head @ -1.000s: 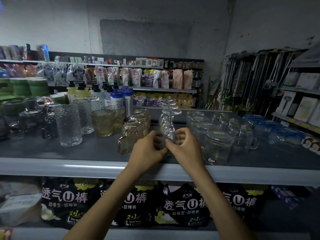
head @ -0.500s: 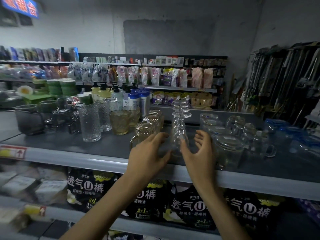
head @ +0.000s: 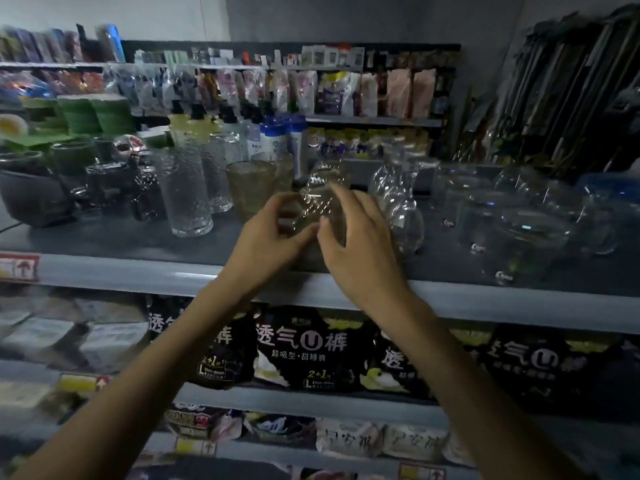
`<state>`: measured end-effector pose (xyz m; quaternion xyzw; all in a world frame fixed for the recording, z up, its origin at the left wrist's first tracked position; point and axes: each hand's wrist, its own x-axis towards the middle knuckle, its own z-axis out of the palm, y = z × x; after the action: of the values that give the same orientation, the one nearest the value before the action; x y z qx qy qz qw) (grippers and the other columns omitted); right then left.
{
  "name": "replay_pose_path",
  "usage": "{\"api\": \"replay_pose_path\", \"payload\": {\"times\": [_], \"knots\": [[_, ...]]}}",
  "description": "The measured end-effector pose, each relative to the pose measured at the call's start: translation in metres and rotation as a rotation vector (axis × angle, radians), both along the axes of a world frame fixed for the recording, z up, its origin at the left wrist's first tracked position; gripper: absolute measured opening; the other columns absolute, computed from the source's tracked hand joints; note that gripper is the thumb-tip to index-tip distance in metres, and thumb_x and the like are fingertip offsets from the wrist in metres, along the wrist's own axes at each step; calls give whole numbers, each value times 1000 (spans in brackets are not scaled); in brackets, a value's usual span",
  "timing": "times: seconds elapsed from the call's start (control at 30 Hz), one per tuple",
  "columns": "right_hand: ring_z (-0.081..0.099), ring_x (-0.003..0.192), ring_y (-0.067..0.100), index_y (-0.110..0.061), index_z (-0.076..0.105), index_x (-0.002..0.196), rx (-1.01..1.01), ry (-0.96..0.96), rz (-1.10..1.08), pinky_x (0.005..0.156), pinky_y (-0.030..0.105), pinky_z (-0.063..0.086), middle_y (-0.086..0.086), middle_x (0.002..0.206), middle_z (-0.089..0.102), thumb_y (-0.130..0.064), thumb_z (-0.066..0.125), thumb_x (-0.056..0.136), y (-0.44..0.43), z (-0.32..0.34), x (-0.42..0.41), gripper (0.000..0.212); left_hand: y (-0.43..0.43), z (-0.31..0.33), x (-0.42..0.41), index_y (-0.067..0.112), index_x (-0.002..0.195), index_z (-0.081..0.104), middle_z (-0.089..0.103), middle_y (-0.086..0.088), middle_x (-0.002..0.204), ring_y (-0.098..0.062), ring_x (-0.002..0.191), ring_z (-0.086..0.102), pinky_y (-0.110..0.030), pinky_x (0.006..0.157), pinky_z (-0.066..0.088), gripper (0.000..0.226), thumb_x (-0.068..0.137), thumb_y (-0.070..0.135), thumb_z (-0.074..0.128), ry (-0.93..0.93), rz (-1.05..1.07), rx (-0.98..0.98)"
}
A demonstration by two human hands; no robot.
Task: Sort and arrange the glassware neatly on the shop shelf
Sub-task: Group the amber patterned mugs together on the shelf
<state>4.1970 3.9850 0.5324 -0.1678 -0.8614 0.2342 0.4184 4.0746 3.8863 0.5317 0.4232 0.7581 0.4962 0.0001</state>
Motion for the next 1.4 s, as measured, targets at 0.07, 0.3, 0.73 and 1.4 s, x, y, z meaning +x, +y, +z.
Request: {"api": "replay_pose_path", "payload": {"times": [0.07,0.3,0.73,1.4], "knots": [[40,121,1,-23,44,151,16,-39,-50,96,5,30,0,149,40,-23,54,101,3,-6,-9,51,0,-2,-15,28,138,55,68,11,119,3,94,69,-35,90,61,52,91,36,76,11,-68,13],[53,100,6,-20,53,127,-15,95,-100,82,13,39,-4,124,53,-18,54,92,0,-12,-28,36,-3,-4,-47,27,138,56,68,7,122,-2,105,68,-30,92,59,48,93,29,73,-45,-289,19],[59,118,16,-25,53,138,91,96,-259,91,33,58,-1,140,46,-36,66,73,-10,-19,-36,67,21,31,-95,25,101,75,76,8,89,-10,83,73,-40,85,62,13,92,21,66,-1,-330,94],[58,116,21,-26,60,127,119,179,-379,78,33,56,-1,139,48,-40,62,76,-6,-29,-31,53,88,22,-74,25,127,69,56,11,108,-19,112,60,-33,98,49,42,87,27,78,392,-146,-30]]}}
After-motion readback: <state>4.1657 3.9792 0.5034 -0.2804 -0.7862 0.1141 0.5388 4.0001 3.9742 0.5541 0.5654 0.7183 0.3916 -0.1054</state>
